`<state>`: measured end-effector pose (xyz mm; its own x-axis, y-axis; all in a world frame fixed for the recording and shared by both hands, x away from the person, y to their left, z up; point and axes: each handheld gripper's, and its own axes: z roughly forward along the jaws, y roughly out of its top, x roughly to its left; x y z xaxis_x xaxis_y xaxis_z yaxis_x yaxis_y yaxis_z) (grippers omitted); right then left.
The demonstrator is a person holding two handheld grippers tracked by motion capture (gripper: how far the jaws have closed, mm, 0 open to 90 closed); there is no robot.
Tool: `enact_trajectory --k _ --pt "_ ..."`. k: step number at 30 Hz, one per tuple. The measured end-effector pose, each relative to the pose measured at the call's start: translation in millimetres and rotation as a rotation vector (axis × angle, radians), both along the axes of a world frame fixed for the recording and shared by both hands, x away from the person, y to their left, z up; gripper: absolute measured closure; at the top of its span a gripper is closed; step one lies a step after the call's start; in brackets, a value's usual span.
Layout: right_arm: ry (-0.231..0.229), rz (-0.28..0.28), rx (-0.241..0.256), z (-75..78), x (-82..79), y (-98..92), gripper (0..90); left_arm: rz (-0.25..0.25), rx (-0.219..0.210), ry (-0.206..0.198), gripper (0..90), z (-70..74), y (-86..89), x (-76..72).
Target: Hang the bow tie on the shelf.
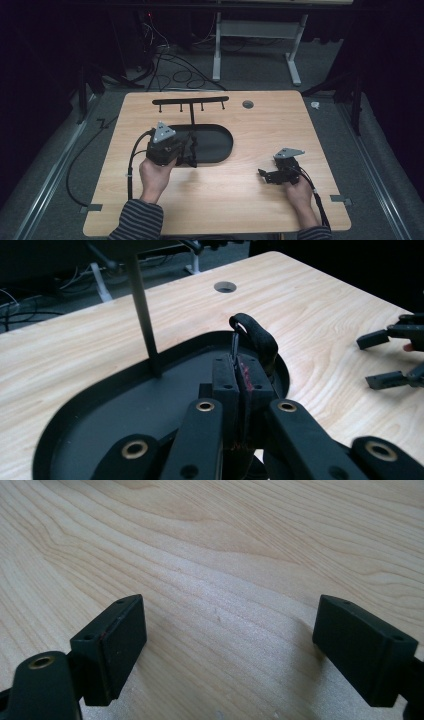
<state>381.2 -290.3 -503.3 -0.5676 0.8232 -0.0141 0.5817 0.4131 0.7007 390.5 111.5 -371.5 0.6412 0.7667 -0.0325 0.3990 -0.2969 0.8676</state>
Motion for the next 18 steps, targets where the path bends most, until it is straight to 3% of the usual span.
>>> enact_trajectory --k 18 --pt "0.002 -0.001 0.000 0.1 -0.1 0.0 14.8 0.050 -0.009 -0.026 87.8 12.6 4.7 28.2"
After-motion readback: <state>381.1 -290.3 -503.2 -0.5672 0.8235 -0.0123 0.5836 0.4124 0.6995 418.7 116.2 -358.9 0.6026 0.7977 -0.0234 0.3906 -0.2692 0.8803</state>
